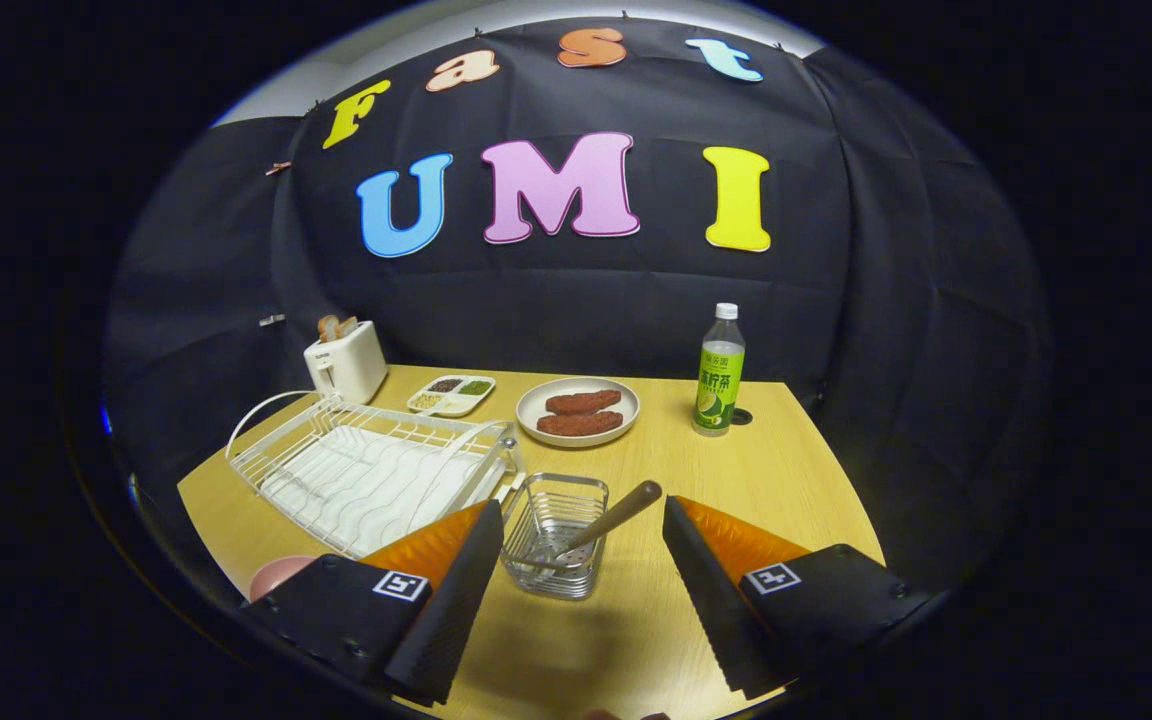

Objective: Take the plate from the dish rack, then take the spoon from the basket and place it into the plate.

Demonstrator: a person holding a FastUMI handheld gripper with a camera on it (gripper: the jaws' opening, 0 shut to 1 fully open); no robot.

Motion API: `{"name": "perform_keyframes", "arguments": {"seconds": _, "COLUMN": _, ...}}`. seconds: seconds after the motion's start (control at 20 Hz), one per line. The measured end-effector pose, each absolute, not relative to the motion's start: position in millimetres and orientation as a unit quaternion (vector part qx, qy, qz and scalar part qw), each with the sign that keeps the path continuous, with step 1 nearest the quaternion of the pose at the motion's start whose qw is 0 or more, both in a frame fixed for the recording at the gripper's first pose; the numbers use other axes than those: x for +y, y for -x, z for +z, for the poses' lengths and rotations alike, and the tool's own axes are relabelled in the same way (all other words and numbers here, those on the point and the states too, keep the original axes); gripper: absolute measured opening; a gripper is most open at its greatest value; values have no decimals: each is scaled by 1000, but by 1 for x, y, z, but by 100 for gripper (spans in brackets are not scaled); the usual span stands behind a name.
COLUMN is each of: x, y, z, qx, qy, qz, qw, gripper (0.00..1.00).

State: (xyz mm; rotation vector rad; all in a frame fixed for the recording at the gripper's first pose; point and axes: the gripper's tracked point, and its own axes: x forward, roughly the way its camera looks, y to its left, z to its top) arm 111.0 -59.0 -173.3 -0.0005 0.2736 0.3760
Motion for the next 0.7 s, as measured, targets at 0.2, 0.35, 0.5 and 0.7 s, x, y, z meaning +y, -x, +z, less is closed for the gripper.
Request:
{"name": "perform_keyframes", "arguments": {"seconds": 0.2, "x": -58, "y": -142, "z": -188, "qx": 148, "qy": -8, "qz": 177, "qw": 973, "gripper": 98}}
{"name": "perform_keyframes", "arguments": {"seconds": 0.35, "x": -53, "y": -157, "z": -199, "qx": 157, "qy": -10, "qz": 180, "qw": 971, "gripper": 99}}
{"name": "perform_keyframes", "arguments": {"seconds": 0.5, "x": -45, "y": -164, "z": -203, "qx": 156, "qy": -10, "qz": 192, "qw": 969, "gripper": 89}}
{"name": "perform_keyframes", "arguments": {"seconds": 0.7, "x": -37, "y": -163, "z": -203, "qx": 152, "qy": -3, "qz": 203, "qw": 967, "gripper": 66}}
